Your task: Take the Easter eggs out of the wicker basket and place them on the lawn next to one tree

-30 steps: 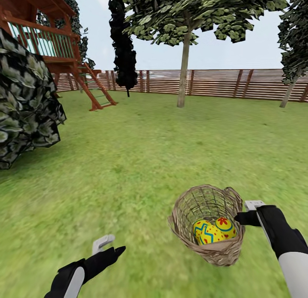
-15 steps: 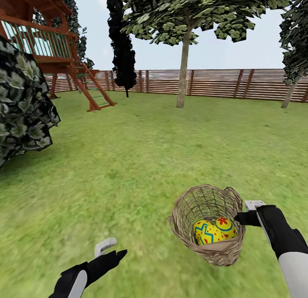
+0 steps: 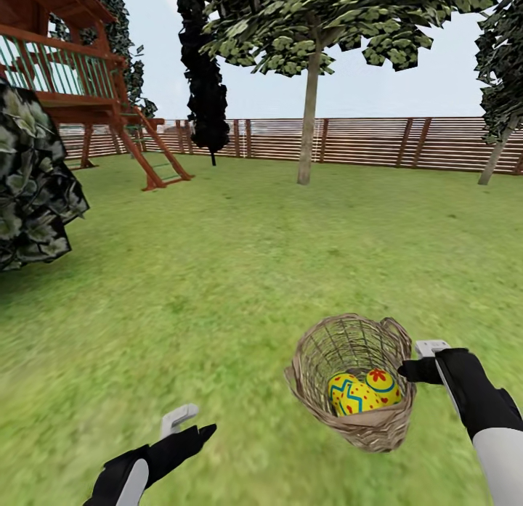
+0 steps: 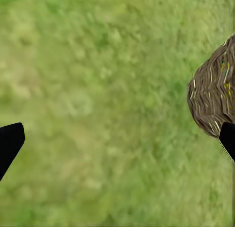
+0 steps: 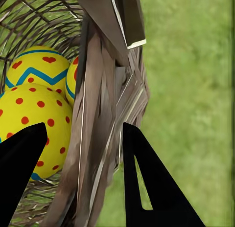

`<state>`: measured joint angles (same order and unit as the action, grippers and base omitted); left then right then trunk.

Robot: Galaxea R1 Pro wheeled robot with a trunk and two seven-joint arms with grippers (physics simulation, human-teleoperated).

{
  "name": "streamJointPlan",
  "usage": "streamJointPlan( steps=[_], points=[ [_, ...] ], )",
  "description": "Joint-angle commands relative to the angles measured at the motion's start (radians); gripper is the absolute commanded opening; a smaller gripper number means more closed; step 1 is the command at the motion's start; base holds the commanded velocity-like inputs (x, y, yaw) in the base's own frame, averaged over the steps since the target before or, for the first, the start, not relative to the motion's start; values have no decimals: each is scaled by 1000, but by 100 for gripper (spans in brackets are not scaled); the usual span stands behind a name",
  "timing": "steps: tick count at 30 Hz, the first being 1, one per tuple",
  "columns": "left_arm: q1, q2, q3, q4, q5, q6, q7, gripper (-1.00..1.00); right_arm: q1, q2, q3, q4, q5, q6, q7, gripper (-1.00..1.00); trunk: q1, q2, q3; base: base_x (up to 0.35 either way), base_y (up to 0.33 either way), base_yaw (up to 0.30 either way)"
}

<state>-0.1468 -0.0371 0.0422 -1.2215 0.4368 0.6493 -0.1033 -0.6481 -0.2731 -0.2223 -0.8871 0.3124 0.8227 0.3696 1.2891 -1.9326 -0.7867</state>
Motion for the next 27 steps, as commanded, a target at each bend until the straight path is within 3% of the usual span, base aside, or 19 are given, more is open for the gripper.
streamJointPlan(
  steps=[1,5,6,7,10,12,15,27],
  points=[
    [0,-1,4,-1,0,7,-5,100,-1,0,-2,-1,5,3,9,-100,0,0,-1,283,-228,0],
    [0,-1,4,-1,2,9,-15,100,-1,0,-2,0,5,3,9,-100,0,0,-1,283,-228,0],
    [0,0,3,-1,2,10,-51,100,-1,0,-2,0,6,3,9,-100,0,0,-1,283,-227,0],
    [0,2,3,-1,2,10,-97,100,-1,0,-2,0,5,3,9,-100,0,0,-1,283,-227,0],
    [0,22,8,0,-1,9,-356,100,-1,0,-2,0,6,3,9,-100,0,0,-1,283,-227,0],
    [0,43,11,0,-2,9,-461,100,-1,1,-2,0,6,3,8,-100,0,0,-1,283,-227,0],
    [0,51,11,0,-3,9,-493,100,-1,1,-2,0,7,3,8,-100,0,0,-1,283,-227,0],
    [0,53,12,1,-1,10,-498,100,-1,3,0,0,7,3,8,-100,0,0,-1,284,-225,0]
  ],
)
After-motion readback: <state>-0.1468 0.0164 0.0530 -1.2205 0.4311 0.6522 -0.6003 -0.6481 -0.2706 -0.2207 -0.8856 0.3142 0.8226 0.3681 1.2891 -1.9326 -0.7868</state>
